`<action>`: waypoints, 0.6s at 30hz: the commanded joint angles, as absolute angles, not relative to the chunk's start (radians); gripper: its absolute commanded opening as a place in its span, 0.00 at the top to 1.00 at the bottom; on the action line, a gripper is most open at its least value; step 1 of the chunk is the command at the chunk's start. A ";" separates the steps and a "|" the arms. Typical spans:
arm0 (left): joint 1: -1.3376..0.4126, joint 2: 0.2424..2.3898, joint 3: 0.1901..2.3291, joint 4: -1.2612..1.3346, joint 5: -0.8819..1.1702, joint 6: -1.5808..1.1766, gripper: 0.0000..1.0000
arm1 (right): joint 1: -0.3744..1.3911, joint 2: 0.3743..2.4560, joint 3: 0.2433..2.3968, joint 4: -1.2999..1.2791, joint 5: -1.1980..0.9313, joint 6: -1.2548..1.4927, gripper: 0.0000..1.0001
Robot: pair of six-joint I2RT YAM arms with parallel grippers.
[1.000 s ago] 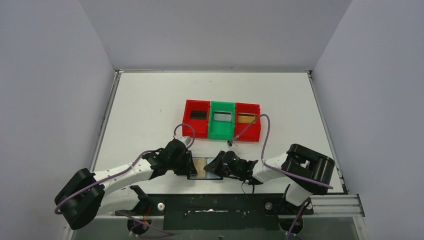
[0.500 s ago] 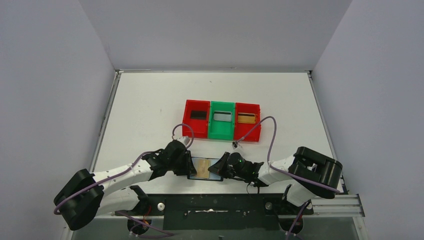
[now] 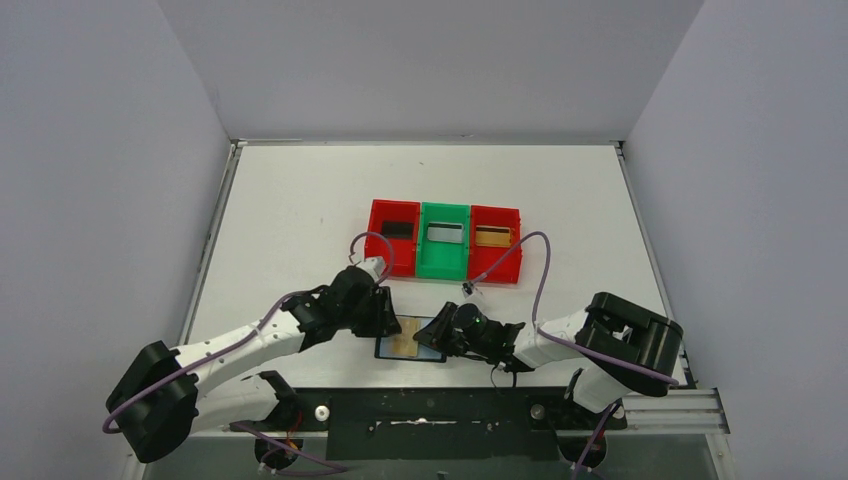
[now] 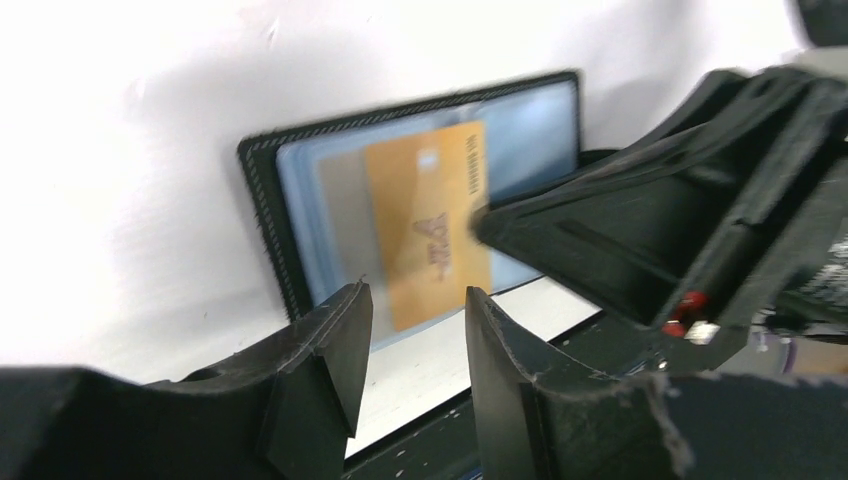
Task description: Take the credit cards out of the card holder
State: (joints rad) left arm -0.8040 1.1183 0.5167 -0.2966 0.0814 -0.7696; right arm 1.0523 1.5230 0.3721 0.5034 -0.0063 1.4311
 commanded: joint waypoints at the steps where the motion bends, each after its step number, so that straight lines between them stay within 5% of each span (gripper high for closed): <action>1: -0.805 1.125 0.606 -0.273 0.064 -0.702 0.61 | 1.046 1.511 0.383 0.466 0.047 1.436 0.80; 18: -0.807 1.242 0.469 -0.204 0.124 -0.765 0.70 | 1.044 1.540 0.362 0.613 0.003 1.435 0.75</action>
State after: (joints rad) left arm -0.8036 1.2396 0.5026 -0.2039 0.1383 -0.7544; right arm 1.0523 1.5242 0.3714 0.5251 -0.0067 1.4452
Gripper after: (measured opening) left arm 0.314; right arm 0.251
